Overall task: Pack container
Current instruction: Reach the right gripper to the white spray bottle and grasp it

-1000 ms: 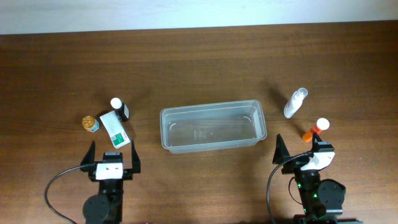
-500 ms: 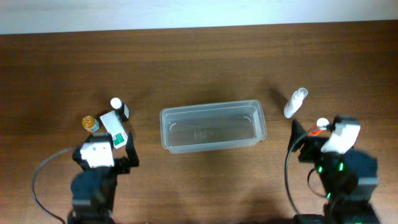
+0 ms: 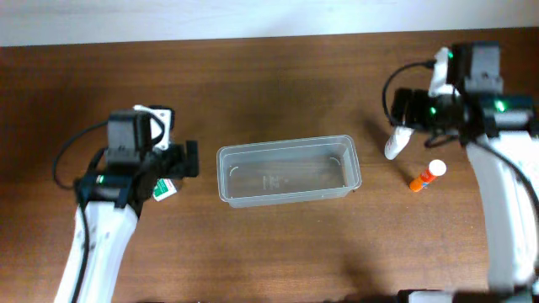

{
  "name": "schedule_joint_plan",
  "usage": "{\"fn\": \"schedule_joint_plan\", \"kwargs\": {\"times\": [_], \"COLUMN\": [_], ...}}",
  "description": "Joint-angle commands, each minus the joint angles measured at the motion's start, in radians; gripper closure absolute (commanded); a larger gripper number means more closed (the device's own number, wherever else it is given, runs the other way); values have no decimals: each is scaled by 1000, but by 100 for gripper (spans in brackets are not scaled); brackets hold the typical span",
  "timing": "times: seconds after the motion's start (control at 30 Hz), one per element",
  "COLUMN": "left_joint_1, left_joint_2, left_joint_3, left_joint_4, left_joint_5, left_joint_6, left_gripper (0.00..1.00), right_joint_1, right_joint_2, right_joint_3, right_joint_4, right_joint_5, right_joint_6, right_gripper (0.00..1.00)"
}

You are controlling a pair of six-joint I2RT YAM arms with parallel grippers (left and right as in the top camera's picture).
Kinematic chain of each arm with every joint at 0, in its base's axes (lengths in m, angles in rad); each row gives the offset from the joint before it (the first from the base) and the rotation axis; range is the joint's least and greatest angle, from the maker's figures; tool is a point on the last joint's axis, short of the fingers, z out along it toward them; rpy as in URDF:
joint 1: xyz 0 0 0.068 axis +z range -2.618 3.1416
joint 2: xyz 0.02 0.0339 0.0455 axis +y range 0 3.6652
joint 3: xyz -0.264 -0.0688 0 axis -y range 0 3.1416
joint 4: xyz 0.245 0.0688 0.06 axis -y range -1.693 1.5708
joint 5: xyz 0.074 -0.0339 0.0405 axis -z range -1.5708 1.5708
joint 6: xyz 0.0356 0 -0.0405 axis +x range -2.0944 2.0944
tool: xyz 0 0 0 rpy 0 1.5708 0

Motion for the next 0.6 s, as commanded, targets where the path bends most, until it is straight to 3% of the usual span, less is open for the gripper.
{"fn": "schedule_joint_plan", "kwargs": {"times": [0.0, 0.23, 0.57], "left_joint_1": [7, 7, 7], "left_joint_2": [76, 112, 112], "left_joint_3": [18, 18, 18], "left_joint_4": [-11, -16, -16], "left_joint_5": [68, 64, 64], "left_joint_6": [-13, -13, -13], "left_gripper": [1, 0, 1], "right_joint_1": [-15, -49, -50], "right_joint_2": [93, 254, 312], "right_joint_3": [27, 26, 26], "right_joint_4": [1, -24, -24], "right_joint_5": [12, -16, -13], "right_joint_6": [-15, -15, -14], "right_gripper": [2, 0, 30]}}
